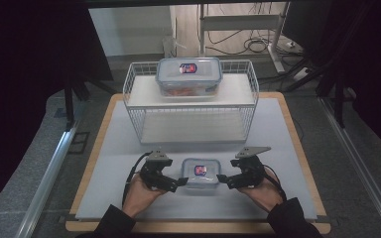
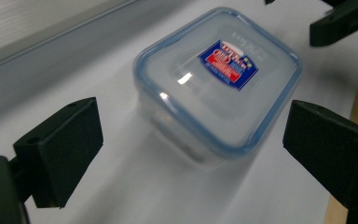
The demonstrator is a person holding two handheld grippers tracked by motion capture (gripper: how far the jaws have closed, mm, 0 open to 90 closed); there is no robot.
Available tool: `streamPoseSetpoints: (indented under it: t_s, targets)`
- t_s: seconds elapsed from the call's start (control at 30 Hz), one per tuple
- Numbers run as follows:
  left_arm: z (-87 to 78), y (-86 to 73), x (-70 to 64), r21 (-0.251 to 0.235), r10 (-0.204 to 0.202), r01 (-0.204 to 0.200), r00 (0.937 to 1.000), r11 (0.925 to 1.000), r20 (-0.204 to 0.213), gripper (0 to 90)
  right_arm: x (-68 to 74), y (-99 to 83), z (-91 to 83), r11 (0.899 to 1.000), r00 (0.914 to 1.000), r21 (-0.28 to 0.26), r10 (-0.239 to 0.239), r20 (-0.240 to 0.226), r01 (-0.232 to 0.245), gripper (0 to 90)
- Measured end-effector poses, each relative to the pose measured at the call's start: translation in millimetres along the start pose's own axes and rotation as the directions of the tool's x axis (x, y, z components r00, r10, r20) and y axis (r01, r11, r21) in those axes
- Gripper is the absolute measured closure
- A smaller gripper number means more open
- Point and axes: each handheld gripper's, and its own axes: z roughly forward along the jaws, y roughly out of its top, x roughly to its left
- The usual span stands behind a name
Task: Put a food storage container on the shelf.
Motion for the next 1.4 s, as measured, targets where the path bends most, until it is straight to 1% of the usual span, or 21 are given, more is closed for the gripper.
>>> streamPoseSetpoints:
  t_s: [0.1, 0.27, 0.33, 0.37, 0.43, 0.47, 0.53, 0.6, 0.7, 0.8, 0.87, 0.9, 1.0, 1.03, 1.1, 1.13, 1.27, 1.3, 1.33, 1.37, 1.4]
  targets:
    - [10.9, 3.0, 3.8, 0.022, -0.020, 0.020, 0.9992, 0.9996, 0.035, 4.3, 1.0, 0.3, 6.1, 1.000, 1.0000, 0.013, 0.003, -0.008, -0.003, 18.5]
    - [24.5, 3.7, 7.9, 0.061, -0.050, 0.045, 0.9954, 0.9971, 0.082, 4.5, -0.1, -0.8, 20.1, 0.998, 0.9974, 0.045, 0.040, -0.060, -0.037, 17.4]
    - [29.2, 3.1, 6.8, 0.081, -0.069, 0.060, 0.9913, 0.9949, 0.112, 4.7, -2.3, -0.8, 24.4, 0.997, 0.9931, 0.045, 0.072, -0.093, -0.068, 17.6]
    - [31.3, 2.9, 6.2, 0.099, -0.063, 0.051, 0.9899, 0.9938, 0.127, 5.1, -3.3, -0.8, 25.7, 0.996, 0.9912, 0.047, 0.083, -0.104, -0.078, 18.1]
    - [33.5, 2.2, 3.5, 0.115, -0.063, 0.049, 0.9911, 0.9922, 0.117, 5.1, -5.9, -0.6, 29.1, 0.992, 0.9842, 0.057, 0.115, -0.134, -0.109, 20.5]
    - [33.7, 2.0, 3.0, 0.120, -0.060, 0.045, 0.9906, 0.9918, 0.123, 6.1, -6.5, -0.6, 30.3, 0.991, 0.9809, 0.061, 0.127, -0.147, -0.119, 22.2]
    - [31.8, 2.0, 1.0, 0.119, -0.066, 0.052, 0.9912, 0.9916, 0.115, 7.4, -7.0, -0.9, 32.4, 0.988, 0.9760, 0.074, 0.146, -0.161, -0.136, 21.5]
    - [28.8, 1.5, -0.5, 0.111, -0.079, 0.066, 0.9909, 0.9917, 0.110, 9.8, -6.9, -1.3, 31.3, 0.986, 0.9737, 0.086, 0.154, -0.168, -0.141, 23.9]
    - [22.7, -2.2, -1.2, 0.089, -0.090, 0.080, 0.9893, 0.9929, 0.115, 14.1, -3.9, -2.6, 28.3, 0.984, 0.9717, 0.099, 0.165, -0.169, -0.150, 27.7]
    - [16.5, -6.6, -2.9, 0.067, -0.104, 0.097, 0.9886, 0.9930, 0.109, 22.5, -1.3, -4.9, 24.2, 0.984, 0.9722, 0.094, 0.166, -0.165, -0.152, 33.9]
    - [14.0, -9.5, -3.5, 0.062, -0.111, 0.106, 0.9890, 0.9924, 0.097, 30.6, -1.4, -6.7, 20.9, 0.984, 0.9711, 0.083, 0.168, -0.170, -0.155, 37.7]
    - [12.5, -11.3, -3.1, 0.054, -0.121, 0.116, 0.9875, 0.9918, 0.101, 33.0, -1.3, -7.4, 20.4, 0.984, 0.9698, 0.084, 0.171, -0.173, -0.159, 38.7]
    - [9.1, -13.8, -3.2, 0.030, -0.120, 0.118, 0.9869, 0.9926, 0.107, 38.3, -1.4, -11.4, 17.7, 0.979, 0.9624, 0.086, 0.196, -0.188, -0.183, 43.5]
    - [6.4, -15.5, -1.2, 0.012, -0.131, 0.130, 0.9838, 0.9914, 0.123, 41.4, -1.8, -12.7, 16.1, 0.979, 0.9609, 0.081, 0.197, -0.194, -0.185, 46.3]
    - [4.5, -18.0, 2.7, -0.002, -0.154, 0.157, 0.9760, 0.9877, 0.154, 47.4, -4.9, -16.1, 12.1, 0.976, 0.9497, 0.066, 0.219, -0.224, -0.210, 50.8]
    - [4.4, -19.2, 4.3, -0.009, -0.166, 0.170, 0.9719, 0.9854, 0.166, 48.5, -5.6, -16.7, 11.6, 0.974, 0.9469, 0.065, 0.225, -0.230, -0.215, 51.6]
    - [3.5, -20.9, 6.0, -0.018, -0.179, 0.185, 0.9665, 0.9825, 0.184, 50.6, -7.9, -18.3, 10.2, 0.972, 0.9387, 0.062, 0.236, -0.251, -0.228, 54.3]
    - [3.3, -21.8, 7.7, -0.021, -0.190, 0.198, 0.9615, 0.9799, 0.198, 51.2, -8.6, -19.0, 10.1, 0.971, 0.9364, 0.059, 0.239, -0.257, -0.232, 54.8]
    - [3.4, -22.3, 9.0, -0.023, -0.198, 0.207, 0.9581, 0.9781, 0.207, 51.8, -9.6, -20.1, 10.2, 0.969, 0.9315, 0.054, 0.248, -0.266, -0.243, 55.1]
    - [3.5, -23.0, 10.6, -0.024, -0.209, 0.219, 0.9533, 0.9753, 0.218, 52.3, -10.0, -20.6, 10.3, 0.967, 0.9294, 0.051, 0.252, -0.270, -0.248, 55.3]
    - [3.2, -23.5, 11.6, -0.026, -0.216, 0.228, 0.9505, 0.9734, 0.223, 52.5, -10.7, -21.2, 10.2, 0.965, 0.9247, 0.047, 0.262, -0.277, -0.259, 55.7]
